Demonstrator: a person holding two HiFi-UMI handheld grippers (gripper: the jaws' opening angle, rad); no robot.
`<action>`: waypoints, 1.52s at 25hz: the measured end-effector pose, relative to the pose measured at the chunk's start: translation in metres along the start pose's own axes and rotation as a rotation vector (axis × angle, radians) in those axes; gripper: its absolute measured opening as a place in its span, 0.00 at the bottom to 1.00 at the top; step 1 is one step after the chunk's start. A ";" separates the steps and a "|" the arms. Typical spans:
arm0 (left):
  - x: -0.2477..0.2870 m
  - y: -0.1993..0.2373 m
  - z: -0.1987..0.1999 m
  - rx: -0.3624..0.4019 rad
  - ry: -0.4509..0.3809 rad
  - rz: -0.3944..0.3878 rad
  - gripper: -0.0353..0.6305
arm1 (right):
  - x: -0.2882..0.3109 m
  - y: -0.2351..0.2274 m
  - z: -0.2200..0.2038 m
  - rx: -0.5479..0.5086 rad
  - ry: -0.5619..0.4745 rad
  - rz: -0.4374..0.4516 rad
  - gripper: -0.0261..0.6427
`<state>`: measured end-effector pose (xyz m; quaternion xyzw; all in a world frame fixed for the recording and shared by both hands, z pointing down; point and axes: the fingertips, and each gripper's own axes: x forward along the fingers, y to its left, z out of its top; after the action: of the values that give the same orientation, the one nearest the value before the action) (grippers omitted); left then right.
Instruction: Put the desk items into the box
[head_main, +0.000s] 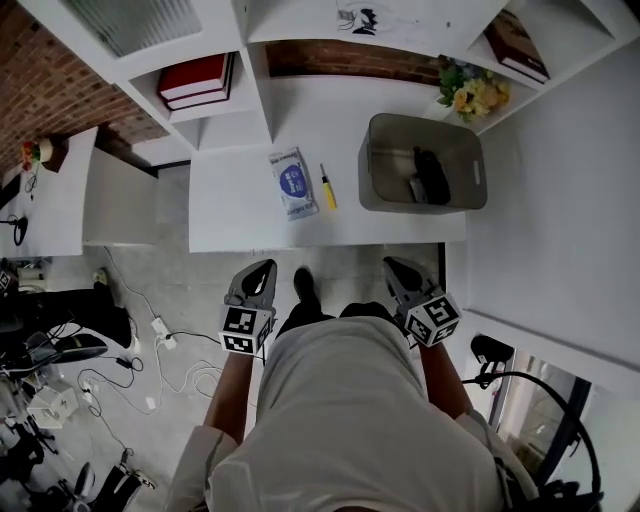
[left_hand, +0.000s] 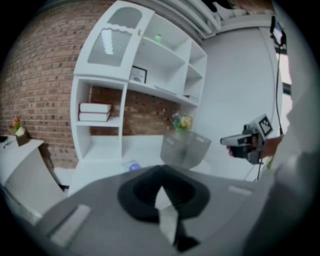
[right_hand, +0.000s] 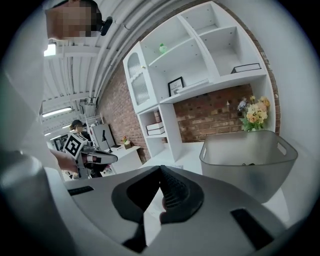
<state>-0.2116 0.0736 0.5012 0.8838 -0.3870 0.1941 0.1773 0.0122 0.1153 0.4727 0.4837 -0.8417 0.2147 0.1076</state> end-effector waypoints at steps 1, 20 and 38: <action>0.004 0.005 0.000 0.000 0.006 -0.006 0.06 | 0.005 0.000 0.002 0.000 0.002 -0.007 0.04; 0.114 0.035 0.011 -0.162 0.047 0.061 0.07 | 0.047 -0.064 0.026 -0.020 0.089 0.106 0.04; 0.266 0.124 -0.075 -0.395 0.264 0.257 0.33 | 0.025 -0.133 -0.001 0.063 0.204 0.034 0.04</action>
<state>-0.1539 -0.1341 0.7142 0.7428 -0.4997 0.2494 0.3692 0.1140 0.0375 0.5175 0.4482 -0.8271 0.2910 0.1741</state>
